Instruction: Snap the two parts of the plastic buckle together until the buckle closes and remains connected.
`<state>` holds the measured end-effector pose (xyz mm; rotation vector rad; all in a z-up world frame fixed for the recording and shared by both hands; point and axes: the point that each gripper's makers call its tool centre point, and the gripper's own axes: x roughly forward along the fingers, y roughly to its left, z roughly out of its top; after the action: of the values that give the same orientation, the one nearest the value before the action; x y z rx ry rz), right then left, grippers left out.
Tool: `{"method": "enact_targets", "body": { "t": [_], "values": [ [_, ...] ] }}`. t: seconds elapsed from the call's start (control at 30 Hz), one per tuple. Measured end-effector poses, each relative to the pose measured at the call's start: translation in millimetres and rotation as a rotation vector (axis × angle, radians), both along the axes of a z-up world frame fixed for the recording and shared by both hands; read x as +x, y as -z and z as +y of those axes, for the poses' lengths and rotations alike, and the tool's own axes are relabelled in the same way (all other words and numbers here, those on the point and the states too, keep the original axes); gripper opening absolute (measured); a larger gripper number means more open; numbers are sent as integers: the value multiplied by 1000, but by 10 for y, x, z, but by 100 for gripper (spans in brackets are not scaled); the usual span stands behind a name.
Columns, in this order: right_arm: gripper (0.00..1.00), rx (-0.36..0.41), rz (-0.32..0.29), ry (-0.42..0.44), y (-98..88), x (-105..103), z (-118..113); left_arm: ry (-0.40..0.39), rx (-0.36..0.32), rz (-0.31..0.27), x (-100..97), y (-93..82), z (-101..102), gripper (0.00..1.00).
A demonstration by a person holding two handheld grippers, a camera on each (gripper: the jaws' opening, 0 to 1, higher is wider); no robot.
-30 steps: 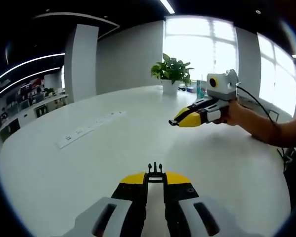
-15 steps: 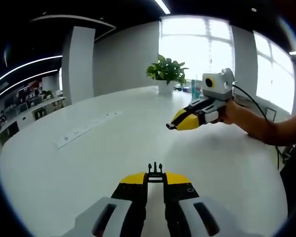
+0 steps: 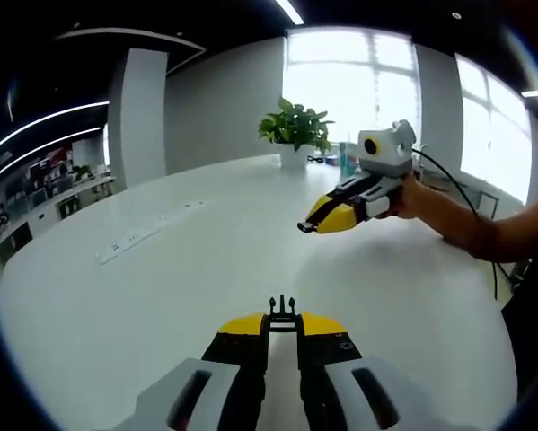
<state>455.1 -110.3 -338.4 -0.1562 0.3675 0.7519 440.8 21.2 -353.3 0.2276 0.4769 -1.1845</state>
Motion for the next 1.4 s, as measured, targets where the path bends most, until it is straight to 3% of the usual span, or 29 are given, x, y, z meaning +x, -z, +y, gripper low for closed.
{"method": "enact_targets", "body": {
  "t": [0.17, 0.33, 0.57, 0.73, 0.93, 1.07, 1.4],
  "values": [
    [10, -2, -5, -4, -27, 2, -31, -2, -3, 0, 3, -11, 17, 10],
    [10, -12, -3, -15, -31, -143, 13, 2, -7, 2, -9, -25, 26, 10],
    [10, -29, -18, -27, -57, -81, 46, 17, 1, 5, -41, -7, 13, 10],
    [10, -14, -2, -30, -16, -192, 32, 24, 10, 7, -49, 24, 2, 10],
    [10, -10, 2, -40, -18, -219, -9, 34, 33, 7, -176, 97, 16, 10],
    [10, -35, 11, -98, -6, -288, 65, 30, 18, 12, -255, 72, 66, 10],
    [10, -69, 6, -118, 45, -467, 99, 65, 10, 7, -370, 16, 51, 10]
  ]
}}
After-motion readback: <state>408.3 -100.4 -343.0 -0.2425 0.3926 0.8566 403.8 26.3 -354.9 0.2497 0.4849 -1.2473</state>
